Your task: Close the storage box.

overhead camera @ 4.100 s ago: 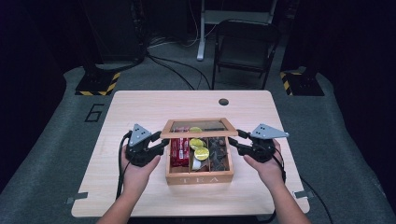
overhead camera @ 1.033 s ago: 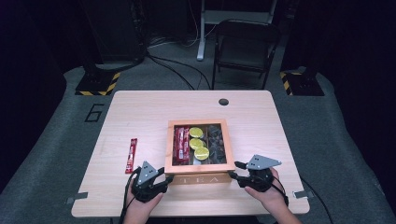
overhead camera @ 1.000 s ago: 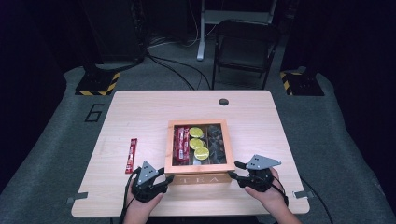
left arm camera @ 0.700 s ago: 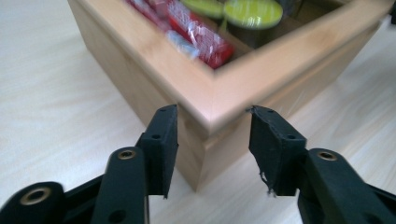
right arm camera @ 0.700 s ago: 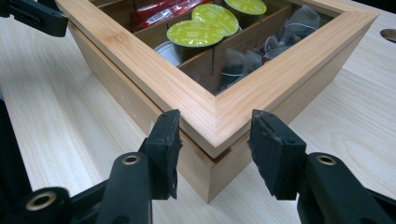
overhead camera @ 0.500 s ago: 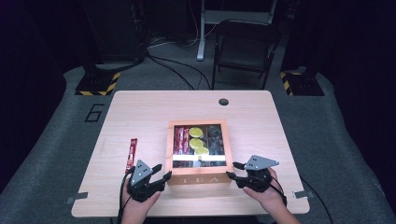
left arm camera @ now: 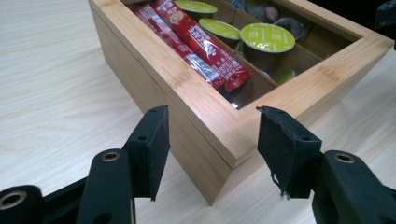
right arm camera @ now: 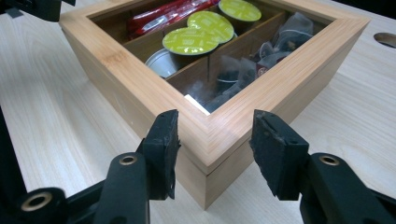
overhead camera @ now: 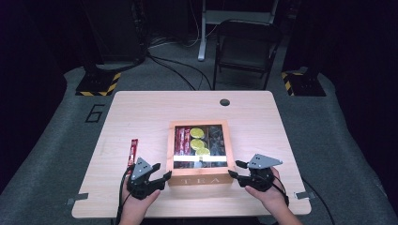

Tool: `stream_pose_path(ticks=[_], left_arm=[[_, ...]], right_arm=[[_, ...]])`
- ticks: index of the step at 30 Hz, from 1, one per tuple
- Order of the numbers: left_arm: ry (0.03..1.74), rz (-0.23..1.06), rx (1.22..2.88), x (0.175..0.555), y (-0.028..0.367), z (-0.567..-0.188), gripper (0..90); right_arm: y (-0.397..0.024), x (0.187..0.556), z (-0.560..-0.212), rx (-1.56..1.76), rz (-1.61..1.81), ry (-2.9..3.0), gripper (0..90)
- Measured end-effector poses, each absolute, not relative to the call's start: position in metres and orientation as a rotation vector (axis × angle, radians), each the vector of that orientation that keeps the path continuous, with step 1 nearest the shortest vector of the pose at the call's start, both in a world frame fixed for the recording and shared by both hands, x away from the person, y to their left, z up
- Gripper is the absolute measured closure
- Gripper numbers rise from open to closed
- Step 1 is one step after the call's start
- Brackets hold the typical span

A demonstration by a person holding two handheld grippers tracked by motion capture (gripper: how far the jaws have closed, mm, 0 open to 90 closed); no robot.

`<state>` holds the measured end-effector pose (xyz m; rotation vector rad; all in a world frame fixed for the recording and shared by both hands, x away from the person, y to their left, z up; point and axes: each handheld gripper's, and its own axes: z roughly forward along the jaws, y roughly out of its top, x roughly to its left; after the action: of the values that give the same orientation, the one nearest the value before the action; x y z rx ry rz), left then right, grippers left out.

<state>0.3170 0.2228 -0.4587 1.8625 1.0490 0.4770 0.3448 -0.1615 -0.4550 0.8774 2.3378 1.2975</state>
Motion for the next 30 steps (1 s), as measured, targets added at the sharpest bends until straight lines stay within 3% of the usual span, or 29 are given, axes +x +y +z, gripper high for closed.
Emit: stream_pose_path(ticks=[13,25,30], left_arm=[[1.115,0.536,1.807,0.323,0.256,-0.450,43.5],[1.182,0.535,1.779,0.328,0.276,-0.468,42.1],[1.188,0.537,1.775,0.330,0.275,-0.475,35.6]], right_arm=[[-0.181,0.351,-0.447,0.963,1.313,2.247,49.5],[-0.196,0.360,-0.457,1.048,1.271,2.198,47.5],[-0.198,0.364,-0.469,1.055,1.209,2.211,47.0]])
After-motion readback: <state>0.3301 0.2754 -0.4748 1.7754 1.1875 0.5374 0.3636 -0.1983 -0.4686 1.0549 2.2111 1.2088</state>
